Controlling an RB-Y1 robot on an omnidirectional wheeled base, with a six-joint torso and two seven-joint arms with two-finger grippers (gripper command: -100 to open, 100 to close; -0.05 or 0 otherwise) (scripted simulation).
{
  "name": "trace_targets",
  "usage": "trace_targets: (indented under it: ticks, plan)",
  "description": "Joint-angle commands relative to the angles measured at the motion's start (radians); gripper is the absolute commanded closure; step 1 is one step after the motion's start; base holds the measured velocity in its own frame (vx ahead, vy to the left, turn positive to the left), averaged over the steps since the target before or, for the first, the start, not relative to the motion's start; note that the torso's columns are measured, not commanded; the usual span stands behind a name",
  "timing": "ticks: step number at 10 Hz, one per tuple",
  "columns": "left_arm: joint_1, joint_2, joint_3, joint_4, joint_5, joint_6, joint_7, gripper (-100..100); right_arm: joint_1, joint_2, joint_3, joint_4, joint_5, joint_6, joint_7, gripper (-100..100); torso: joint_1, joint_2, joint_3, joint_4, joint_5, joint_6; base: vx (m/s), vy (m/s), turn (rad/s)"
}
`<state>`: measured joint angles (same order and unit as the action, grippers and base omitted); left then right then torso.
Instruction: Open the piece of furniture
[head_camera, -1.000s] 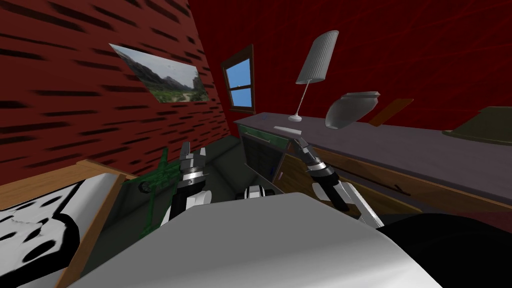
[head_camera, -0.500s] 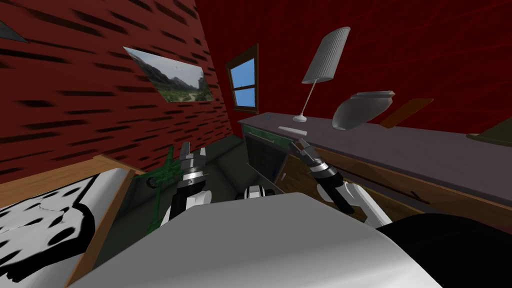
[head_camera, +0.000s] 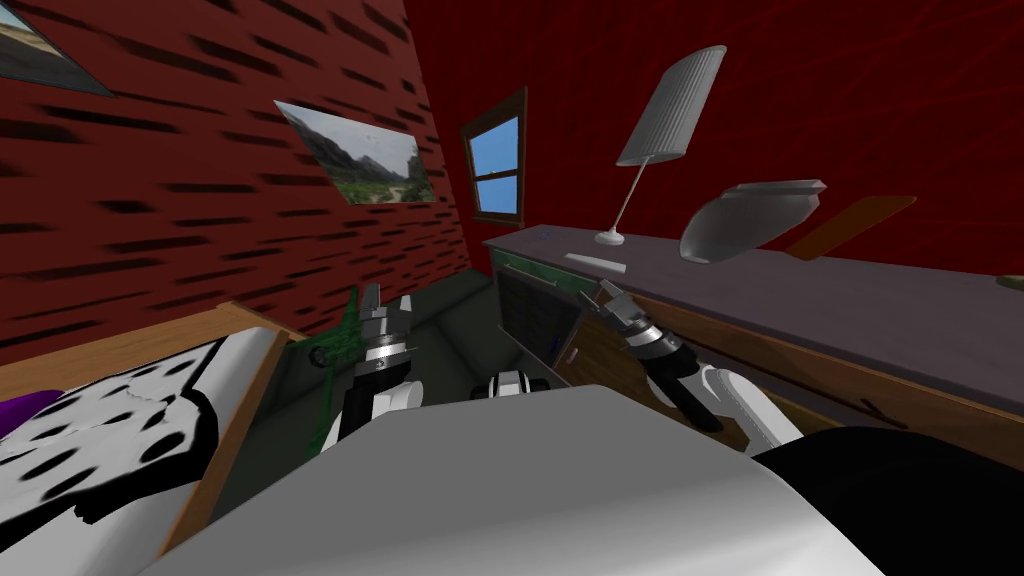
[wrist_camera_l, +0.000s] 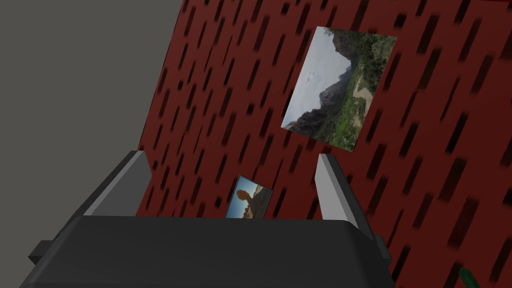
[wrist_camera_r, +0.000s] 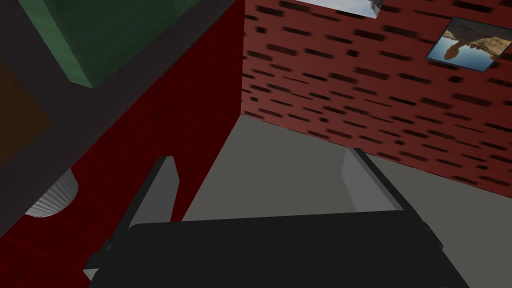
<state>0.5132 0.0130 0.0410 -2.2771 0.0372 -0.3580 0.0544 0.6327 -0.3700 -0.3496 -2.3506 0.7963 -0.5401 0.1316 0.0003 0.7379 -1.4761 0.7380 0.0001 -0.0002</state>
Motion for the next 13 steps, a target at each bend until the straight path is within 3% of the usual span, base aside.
trace_targets:
  ticks: [1,8,13]
  plan:
    - [0.000,0.000,0.000,0.000,0.000,0.000,0.000,0,0.015,-0.023,-0.029,0.000,0.077,-0.009,0.012,-100,0.000,0.000,0.000,0.000,0.000,0.000,0.010,0.036,0.077]
    - [0.000,0.000,0.000,0.000,0.000,0.000,0.000,0,0.048,-0.086,-0.091,0.003,0.273,-0.021,0.029,-100,0.000,0.000,0.000,0.000,0.000,0.000,0.008,0.032,0.074]
    - [0.000,0.000,0.000,0.000,0.000,0.000,0.000,0,0.079,-0.158,-0.152,0.011,0.423,-0.031,0.047,-100,0.000,0.000,0.000,0.000,0.000,0.000,0.007,0.032,0.076]
